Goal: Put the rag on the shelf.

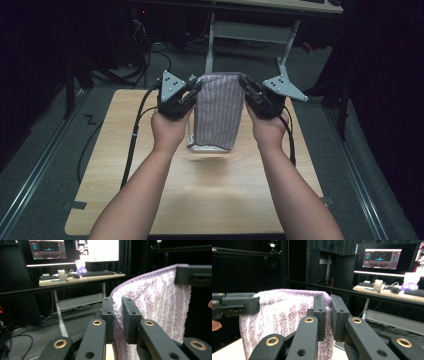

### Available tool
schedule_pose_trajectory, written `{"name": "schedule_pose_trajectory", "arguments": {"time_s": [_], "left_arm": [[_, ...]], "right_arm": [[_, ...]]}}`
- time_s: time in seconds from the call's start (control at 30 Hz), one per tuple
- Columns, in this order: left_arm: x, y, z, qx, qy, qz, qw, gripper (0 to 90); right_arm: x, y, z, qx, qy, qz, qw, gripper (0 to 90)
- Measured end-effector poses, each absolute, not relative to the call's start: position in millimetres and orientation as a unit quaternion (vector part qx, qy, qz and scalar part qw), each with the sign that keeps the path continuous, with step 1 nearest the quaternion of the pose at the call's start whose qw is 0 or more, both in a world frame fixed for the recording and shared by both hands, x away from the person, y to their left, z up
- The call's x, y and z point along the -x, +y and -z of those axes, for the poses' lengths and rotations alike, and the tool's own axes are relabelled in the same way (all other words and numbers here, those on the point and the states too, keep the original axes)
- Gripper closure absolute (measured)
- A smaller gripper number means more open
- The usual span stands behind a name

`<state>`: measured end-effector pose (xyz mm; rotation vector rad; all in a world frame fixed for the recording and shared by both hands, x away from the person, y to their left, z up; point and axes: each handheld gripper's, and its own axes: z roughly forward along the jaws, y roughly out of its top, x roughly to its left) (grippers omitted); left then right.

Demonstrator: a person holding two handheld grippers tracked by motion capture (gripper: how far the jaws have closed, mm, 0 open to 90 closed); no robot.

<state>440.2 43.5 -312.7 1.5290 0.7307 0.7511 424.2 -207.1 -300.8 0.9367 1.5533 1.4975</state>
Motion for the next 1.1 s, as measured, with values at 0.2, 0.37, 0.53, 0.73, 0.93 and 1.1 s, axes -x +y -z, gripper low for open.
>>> {"name": "schedule_pose_trajectory", "arguments": {"time_s": [0.2,0.37,0.53,0.73,0.93,1.1], "left_arm": [[-452,50,311,-0.67,0.324,-0.316,0.589,81.2],[-458,53,311,-0.674,0.328,-0.324,0.577,81.2],[-462,52,311,-0.673,0.329,-0.315,0.582,81.2],[-478,49,303,-0.676,0.326,-0.329,0.573,81.1],[-501,39,305,-0.692,0.323,-0.341,0.547,80.5],[-518,33,326,-0.703,0.35,-0.332,0.522,78.8]], "right_arm": [[-440,-205,302,-0.374,0.61,-0.596,0.364,84.2],[-448,-197,310,-0.378,0.615,-0.584,0.372,84.5],[-452,-197,309,-0.378,0.616,-0.579,0.378,84.4],[-471,-197,297,-0.376,0.627,-0.56,0.39,84.4],[-496,-196,298,-0.379,0.641,-0.524,0.414,84.0],[-513,-198,311,-0.396,0.654,-0.507,0.398,83.7]]}}
